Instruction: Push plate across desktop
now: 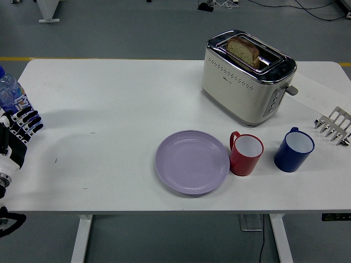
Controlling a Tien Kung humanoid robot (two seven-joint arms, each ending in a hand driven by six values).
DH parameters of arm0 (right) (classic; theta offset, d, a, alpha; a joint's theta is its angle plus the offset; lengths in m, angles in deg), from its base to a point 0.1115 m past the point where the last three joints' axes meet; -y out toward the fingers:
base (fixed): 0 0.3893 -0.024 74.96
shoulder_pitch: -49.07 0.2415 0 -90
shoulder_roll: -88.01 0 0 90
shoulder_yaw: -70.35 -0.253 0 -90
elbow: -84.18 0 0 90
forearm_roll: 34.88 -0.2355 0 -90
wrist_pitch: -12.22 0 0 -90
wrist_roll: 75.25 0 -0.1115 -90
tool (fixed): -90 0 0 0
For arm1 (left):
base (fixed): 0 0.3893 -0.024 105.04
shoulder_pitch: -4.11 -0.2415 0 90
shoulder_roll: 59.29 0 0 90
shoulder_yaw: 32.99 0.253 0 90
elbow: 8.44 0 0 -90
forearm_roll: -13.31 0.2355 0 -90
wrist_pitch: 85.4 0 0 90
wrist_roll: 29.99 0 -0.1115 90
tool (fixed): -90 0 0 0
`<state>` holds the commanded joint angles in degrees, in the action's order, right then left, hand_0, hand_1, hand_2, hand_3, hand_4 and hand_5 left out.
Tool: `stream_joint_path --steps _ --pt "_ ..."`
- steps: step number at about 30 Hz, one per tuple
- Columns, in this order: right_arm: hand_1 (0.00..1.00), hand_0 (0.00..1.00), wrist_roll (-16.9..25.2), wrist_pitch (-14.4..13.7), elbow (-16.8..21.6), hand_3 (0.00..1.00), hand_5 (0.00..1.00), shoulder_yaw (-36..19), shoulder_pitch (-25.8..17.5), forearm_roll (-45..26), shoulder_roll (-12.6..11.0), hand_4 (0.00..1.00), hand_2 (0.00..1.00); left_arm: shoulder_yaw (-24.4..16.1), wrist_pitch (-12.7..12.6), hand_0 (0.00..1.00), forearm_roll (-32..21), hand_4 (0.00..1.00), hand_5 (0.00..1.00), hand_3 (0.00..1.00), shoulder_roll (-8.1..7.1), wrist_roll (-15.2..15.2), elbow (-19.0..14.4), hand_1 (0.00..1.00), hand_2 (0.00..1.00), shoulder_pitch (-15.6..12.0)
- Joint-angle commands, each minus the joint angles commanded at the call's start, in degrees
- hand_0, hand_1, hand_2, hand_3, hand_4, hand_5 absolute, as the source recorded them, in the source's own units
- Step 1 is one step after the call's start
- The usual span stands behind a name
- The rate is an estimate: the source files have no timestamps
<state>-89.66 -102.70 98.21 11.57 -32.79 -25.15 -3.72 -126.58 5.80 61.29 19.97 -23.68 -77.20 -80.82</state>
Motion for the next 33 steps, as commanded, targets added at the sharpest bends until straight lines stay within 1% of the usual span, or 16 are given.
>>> stream_joint_path --steps 3,8,18,22,26,27,30,32,33 --pt "0.451 0.552 -0.13 -0.03 0.03 0.584 0.479 -0.07 0.02 0.23 -0.02 0.307 0.591 -0.63 -0.08 0.729 -0.31 0.525 0.998 0.677 -0.02 -0.01 0.71 0.740 0.717 -0.01" --pt "0.451 0.552 -0.13 -0.03 0.04 0.584 0.479 -0.05 -0.01 0.31 -0.03 0.307 0.591 -0.98 -0.08 0.729 -0.26 0.525 0.998 0.677 -0.03 0.01 0.71 0.740 0.717 -0.22" --pt "0.452 0.552 -0.28 -0.19 0.11 0.584 0.480 -0.01 0.11 1.00 -0.07 0.307 0.591 -1.03 -0.09 0.726 -0.46 0.527 0.998 0.677 -0.16 0.14 0.58 0.733 0.714 -0.17" --pt "0.452 0.552 -0.29 -0.29 0.15 0.584 0.480 -0.02 0.02 0.80 -0.01 0.306 0.591 -0.40 -0.29 0.726 -0.49 0.528 0.998 0.676 -0.40 0.59 0.48 0.732 0.711 -0.30" --pt "0.452 0.552 -0.34 -0.45 0.22 0.584 0.480 -0.02 -0.08 0.62 0.06 0.306 0.591 1.48 -1.02 0.726 -0.63 0.528 0.998 0.676 -1.31 1.73 0.15 0.732 0.711 -0.48" --pt "0.451 0.551 -0.35 -0.48 0.23 0.584 0.479 -0.03 -0.15 0.62 0.07 0.305 0.592 2.20 -1.36 0.741 -0.61 0.530 0.998 0.675 -1.73 2.23 -0.02 0.743 0.720 -0.52" --pt "0.451 0.551 -0.39 -0.56 0.25 0.584 0.479 -0.07 -0.26 0.63 0.10 0.305 0.592 4.07 -2.34 0.741 -0.81 0.530 0.998 0.675 -2.79 3.94 -0.60 0.743 0.720 -0.56" --pt "0.451 0.551 -0.40 -0.57 0.26 0.584 0.479 -0.04 -0.30 0.59 0.12 0.305 0.592 4.74 -2.78 0.741 -0.73 0.530 0.998 0.675 -3.19 4.73 -0.78 0.743 0.720 -0.54" --pt "0.451 0.551 -0.40 -0.57 0.26 0.583 0.480 -0.03 -0.32 0.57 0.12 0.304 0.593 4.95 -2.93 0.760 -0.70 0.530 0.998 0.677 -3.32 5.00 -0.84 0.753 0.735 -0.53"
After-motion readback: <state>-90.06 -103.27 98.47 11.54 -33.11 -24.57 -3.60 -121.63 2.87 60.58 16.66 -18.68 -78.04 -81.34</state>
